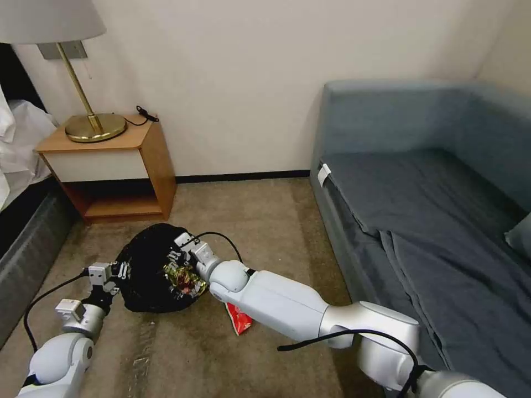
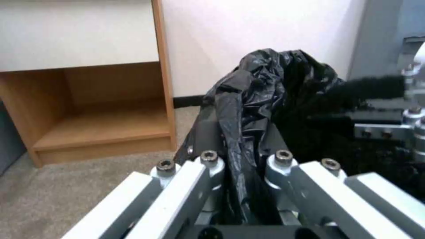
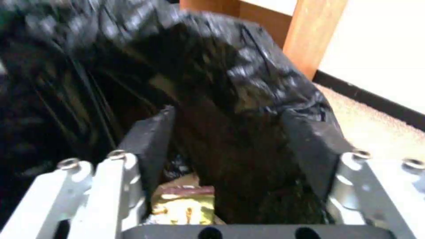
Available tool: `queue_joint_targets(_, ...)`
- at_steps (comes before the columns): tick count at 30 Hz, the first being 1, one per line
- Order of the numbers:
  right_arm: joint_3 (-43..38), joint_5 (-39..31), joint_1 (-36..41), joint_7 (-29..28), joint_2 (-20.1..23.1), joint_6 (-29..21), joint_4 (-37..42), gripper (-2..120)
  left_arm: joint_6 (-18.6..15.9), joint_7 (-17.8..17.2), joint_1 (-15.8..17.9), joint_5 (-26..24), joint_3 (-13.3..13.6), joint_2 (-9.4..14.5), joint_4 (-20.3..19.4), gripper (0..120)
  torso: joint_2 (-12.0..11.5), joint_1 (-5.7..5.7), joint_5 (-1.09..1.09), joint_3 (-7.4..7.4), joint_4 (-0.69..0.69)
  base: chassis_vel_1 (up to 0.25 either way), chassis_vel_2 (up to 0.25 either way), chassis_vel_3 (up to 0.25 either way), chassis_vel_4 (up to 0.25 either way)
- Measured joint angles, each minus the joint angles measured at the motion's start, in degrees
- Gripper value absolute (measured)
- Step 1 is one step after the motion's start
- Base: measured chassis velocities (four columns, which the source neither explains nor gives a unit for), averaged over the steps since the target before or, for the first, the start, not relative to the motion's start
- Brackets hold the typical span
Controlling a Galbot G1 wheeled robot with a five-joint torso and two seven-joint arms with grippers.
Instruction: Pick up the trash bin, then pick up the garbage on the floor and place it into the trash bin.
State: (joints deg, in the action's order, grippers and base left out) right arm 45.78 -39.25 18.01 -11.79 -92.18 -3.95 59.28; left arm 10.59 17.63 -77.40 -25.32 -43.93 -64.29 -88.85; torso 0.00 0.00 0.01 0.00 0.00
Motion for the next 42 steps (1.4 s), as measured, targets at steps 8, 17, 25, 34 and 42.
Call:
queue_joint_targets(8,-1.71,-4.82,-3.01,-11.54,0.02,-8.11,4.61,98,0.54,0.29,-1.27,0.09,-0.96,-0.01,0.01,5,0.00,0.00,0.00,0.00,0.01,0.000,0.000,0.000,0.000)
queue_joint_targets(17,-4.32,-7.98,-4.45,-18.29,1.75,-16.15,7.69,100,1.81,1.01,-3.20,-0.68,-2.90,0.66,0.74,5,0.00,0.00,0.00,0.00,0.03,0.000,0.000,0.000,0.000)
queue_joint_targets(25,-4.18,-12.53,-3.81,-20.29,9.37,-20.26,14.12,100,2.06,1.15,-4.21,-1.90,-4.18,1.43,0.53,5,0.00,0.00,0.00,0.00,-0.04,0.000,0.000,0.000,0.000)
queue_joint_targets(34,-6.79,-16.88,4.31,-21.66,16.15,-28.42,20.16,100,2.65,1.49,-5.67,-3.29,-5.75,2.11,0.54,5,0.00,0.00,0.00,0.00,0.00,0.000,0.000,0.000,0.000)
queue_joint_targets(42,-10.12,-12.77,15.34,-18.49,17.65,-32.26,20.45,100,2.77,1.61,-6.11,-4.01,-6.47,2.86,0.43,5,0.00,0.00,0.00,-0.01,-0.01,0.000,0.000,0.000,0.000)
